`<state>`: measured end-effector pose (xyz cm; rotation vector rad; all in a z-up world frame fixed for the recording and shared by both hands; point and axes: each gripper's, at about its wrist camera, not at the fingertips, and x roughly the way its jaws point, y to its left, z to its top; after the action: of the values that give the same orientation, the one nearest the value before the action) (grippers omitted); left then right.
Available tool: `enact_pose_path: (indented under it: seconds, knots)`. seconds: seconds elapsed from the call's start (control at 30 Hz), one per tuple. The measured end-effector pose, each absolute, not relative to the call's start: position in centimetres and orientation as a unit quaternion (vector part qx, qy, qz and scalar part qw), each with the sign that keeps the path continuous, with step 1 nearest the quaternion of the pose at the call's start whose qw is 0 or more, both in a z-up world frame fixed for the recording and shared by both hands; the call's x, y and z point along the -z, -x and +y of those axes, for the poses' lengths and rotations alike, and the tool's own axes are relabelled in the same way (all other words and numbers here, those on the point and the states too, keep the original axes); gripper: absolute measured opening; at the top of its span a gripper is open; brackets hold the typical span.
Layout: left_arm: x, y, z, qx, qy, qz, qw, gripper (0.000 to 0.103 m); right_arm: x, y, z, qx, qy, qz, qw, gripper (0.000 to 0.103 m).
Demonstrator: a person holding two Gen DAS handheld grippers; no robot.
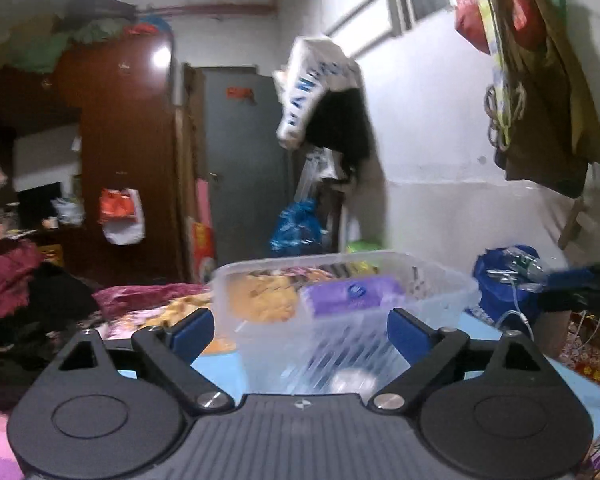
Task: Organize objects
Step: 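Carry the tissue pack into the white basket and open the left gripper, then grasp the small purple box with the left gripper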
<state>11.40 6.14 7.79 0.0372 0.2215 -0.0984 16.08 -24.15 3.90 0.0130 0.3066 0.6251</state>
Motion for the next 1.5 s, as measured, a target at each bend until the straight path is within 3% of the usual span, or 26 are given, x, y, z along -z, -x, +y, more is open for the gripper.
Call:
enact_pose_path:
  seconds: [0.2,0.43,0.53,0.6,0.8,0.93,1.13,1.27,1.5]
  knots:
    - [-3.9,-7.4,9.0,0.024,0.029,0.106,0.994,0.095,1.3,-10.6,-27.2,-0.283,-0.059,0.137,0.948,0.103]
    - [-0.9,-6.0,7.8,0.045,0.017,0.124,0.991,0.095,2.7,-8.8,-25.5,-0.278,-0.009,0.141,0.95,0.103]
    - [0.2,-6.0,8.5,0.039,0.017,0.135,0.99,0.095,3.2,-8.9,-25.1,-0.288,-0.004,0.143,0.947,0.094]
    - [0.6,-6.3,9.0,0.04,0.025,0.139,0.989,0.095,3.6,-8.6,-24.9,-0.291,0.005,0.15,0.945,0.077]
    - [0.2,-6.3,10.8,0.021,0.039,0.125,0.991,0.095,4.1,-8.6,-24.8,-0.297,0.013,0.163,0.941,0.064]
    - [-0.8,-8.7,12.9,0.014,0.065,0.135,0.989,0.095,4.0,-8.7,-25.2,-0.301,0.005,0.162,0.94,0.064]
    - [-0.3,-15.3,15.0,0.003,0.067,0.217,0.974,0.094,1.7,-11.7,-24.9,-0.306,0.005,0.171,0.937,0.07]
    - [0.8,-17.6,16.0,0.018,0.076,0.26,0.963,0.093,1.4,-16.4,-24.0,-0.315,0.013,0.231,0.921,0.05]
    - [1.4,-18.8,14.9,0.07,0.057,0.291,0.952,0.092,2.7,-20.6,-22.6,-0.34,0.039,0.315,0.885,0.05]
